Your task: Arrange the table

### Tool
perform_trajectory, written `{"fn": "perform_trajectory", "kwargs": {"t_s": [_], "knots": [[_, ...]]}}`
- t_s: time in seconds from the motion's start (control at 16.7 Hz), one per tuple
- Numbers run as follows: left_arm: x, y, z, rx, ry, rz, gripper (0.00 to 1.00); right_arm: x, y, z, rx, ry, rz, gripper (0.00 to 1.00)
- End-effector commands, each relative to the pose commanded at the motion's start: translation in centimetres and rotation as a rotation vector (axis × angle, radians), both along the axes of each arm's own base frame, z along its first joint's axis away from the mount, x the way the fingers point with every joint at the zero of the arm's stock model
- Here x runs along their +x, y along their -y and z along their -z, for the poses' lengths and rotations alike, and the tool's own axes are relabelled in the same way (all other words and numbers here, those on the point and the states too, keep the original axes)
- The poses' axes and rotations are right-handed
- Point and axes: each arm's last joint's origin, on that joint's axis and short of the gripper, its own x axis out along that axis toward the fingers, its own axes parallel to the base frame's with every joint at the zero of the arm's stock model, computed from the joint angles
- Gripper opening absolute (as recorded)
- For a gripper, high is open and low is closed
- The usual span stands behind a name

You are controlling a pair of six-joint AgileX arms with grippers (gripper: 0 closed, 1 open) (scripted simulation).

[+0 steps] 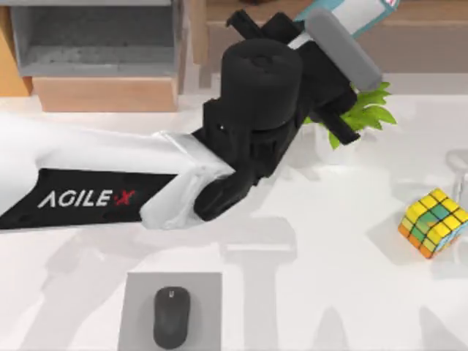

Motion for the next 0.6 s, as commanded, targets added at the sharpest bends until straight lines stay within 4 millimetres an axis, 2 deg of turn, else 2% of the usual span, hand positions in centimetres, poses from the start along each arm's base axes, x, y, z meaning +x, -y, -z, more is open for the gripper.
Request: {"fn": "perform_trajectory", "kwargs": {"t_s": [0.36, 0.6], "knots": [[-1.8, -9.6, 4.7, 0.376, 0.014, 0.004, 0.00, 0.0, 0.0, 0.0, 0.000, 0.000, 0.000, 1.00], [-2.2, -15.2, 5.9, 0.580, 0.054, -0.061, 0.00, 0.0, 0.0, 0.0, 0.000, 0.000, 0.000, 1.00]]}}
